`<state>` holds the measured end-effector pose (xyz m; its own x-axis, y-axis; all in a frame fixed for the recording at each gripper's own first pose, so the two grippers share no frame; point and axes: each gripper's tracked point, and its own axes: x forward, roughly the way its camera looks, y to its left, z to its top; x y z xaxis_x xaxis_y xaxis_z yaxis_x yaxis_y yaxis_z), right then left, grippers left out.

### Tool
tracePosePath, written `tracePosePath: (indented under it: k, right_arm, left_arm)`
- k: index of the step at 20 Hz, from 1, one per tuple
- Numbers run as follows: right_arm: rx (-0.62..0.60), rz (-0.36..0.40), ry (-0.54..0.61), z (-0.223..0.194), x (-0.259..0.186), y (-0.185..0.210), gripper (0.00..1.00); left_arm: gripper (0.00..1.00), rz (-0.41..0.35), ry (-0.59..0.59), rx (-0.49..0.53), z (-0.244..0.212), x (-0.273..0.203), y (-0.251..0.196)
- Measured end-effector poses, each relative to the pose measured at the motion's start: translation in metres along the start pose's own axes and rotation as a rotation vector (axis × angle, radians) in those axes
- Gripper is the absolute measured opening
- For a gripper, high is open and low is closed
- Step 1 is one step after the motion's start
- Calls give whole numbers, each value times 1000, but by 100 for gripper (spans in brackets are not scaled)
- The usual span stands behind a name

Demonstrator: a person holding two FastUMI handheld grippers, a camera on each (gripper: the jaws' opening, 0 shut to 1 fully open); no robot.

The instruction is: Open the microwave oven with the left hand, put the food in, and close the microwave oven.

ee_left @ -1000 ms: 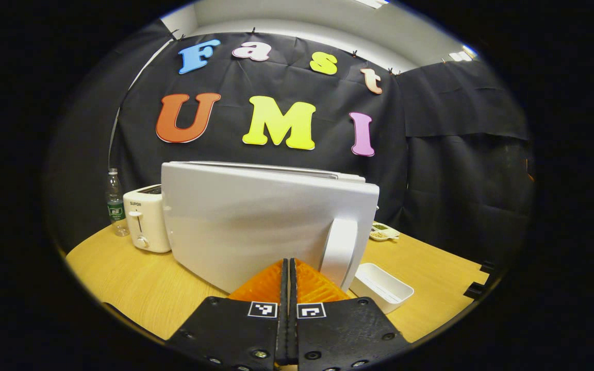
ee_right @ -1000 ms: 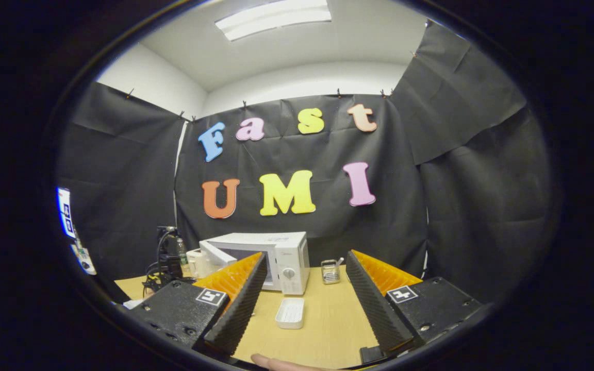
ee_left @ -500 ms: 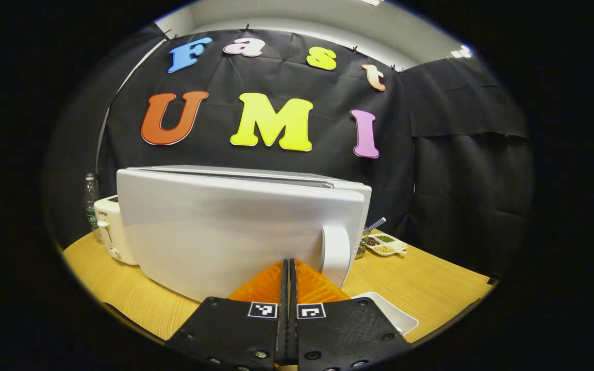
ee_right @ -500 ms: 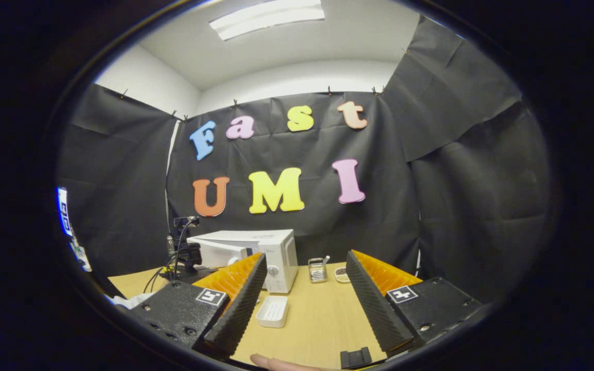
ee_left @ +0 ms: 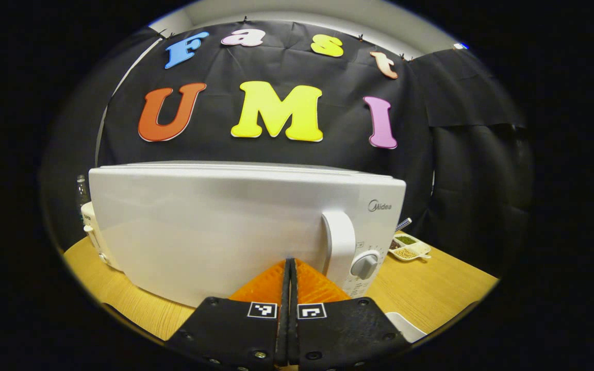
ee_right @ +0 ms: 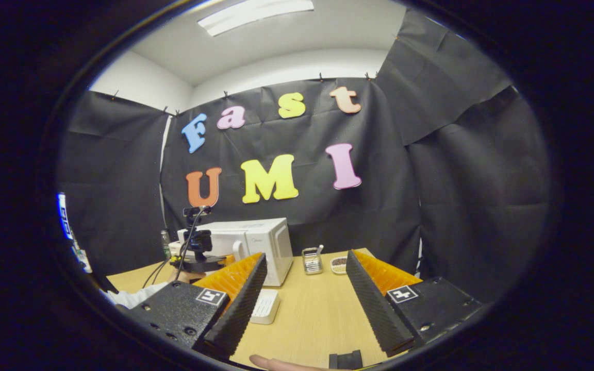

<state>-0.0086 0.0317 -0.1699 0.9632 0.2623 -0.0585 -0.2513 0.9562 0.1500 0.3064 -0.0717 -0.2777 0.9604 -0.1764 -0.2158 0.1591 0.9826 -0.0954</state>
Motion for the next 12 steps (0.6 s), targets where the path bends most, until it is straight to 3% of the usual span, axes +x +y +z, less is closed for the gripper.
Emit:
tracePosePath:
  k: [12]
  right_arm:
    - [27, -77, 52, -10, -2, -22, 98]
  left_arm:
    - [0, 13, 87, -106, 1, -13, -11]
